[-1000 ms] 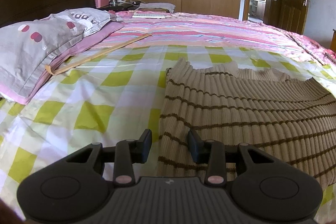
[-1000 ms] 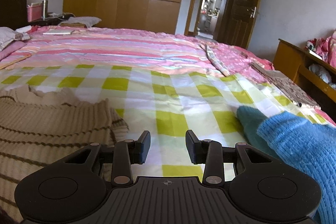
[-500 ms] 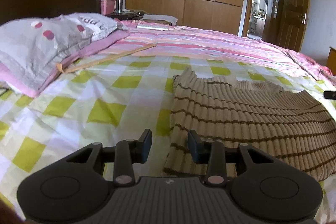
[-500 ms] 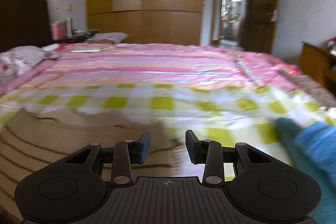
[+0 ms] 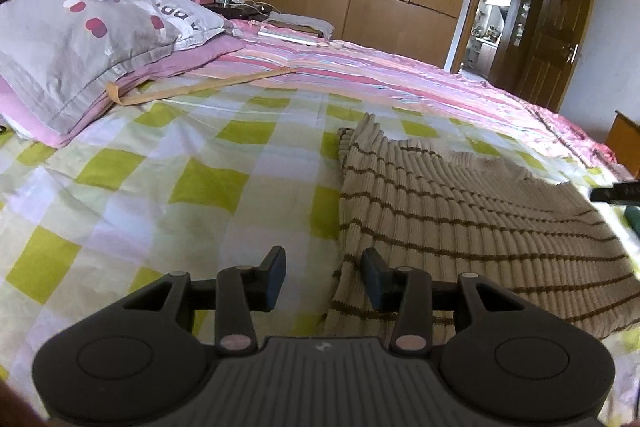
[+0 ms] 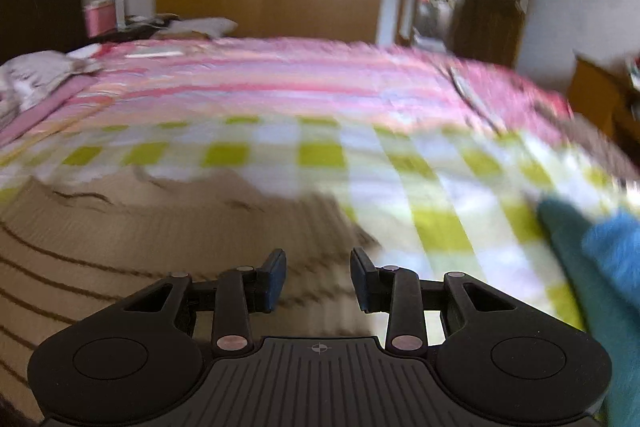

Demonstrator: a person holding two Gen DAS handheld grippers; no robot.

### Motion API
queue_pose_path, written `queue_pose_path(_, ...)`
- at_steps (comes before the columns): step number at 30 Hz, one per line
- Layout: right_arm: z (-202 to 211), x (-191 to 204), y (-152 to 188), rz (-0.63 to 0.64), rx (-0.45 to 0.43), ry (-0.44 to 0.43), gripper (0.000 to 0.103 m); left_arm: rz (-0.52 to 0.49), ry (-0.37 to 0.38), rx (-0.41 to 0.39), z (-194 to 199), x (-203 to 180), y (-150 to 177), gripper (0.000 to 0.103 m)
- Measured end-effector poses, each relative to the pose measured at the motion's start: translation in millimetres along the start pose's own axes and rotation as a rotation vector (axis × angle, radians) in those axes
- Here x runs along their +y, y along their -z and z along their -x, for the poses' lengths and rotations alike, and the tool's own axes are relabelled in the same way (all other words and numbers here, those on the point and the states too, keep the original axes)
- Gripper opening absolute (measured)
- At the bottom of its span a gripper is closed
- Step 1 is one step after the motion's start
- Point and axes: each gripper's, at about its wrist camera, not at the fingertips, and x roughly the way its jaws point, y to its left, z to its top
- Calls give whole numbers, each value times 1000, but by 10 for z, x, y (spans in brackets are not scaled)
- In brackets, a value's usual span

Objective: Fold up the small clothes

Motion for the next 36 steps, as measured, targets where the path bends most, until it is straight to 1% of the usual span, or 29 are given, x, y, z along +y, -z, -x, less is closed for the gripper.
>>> queue_pose_path(2,68,226,-112,38,-22,-44,34,23,15,2,26,32,-1,47)
queue_pose_path(6,115,766,-281,85,-6,-171,37,52,46,12,60,62,-4,48)
queue_pose_path(10,33,1316,-439,104,69,-306,40,72,85,27,76,78,20,48)
queue_pose_path(12,-29,1564,-486,117,104,-347,40,74,106,41,71,75,46,48)
queue_pose_path(14,-81,1832,-516,142,126,-366,42,69,126,50,73,58,71,48)
queue_pose_path(17,-180,2146,-549,164,168,-381,47,62,144,55,80,40,91,48)
queue_pose_path(21,-321,2434,-569,206,217,-369,49,77,162,61,68,56,90,48)
queue_pose_path(24,-426,2625,-551,254,264,-342,50,83,160,63,42,74,93,48)
queue_pose_path(26,-498,2734,-523,292,288,-303,51,92,159,68,20,96,102,48)
queue_pose_path(30,-603,2865,-451,361,293,-240,52,95,164,68,5,109,110,48)
queue_pose_path(33,-634,2865,-419,367,291,-236,53,89,169,65,2,101,120,49)
queue_pose_path(36,-675,2823,-432,358,294,-240,46,80,168,68,-11,81,137,50)
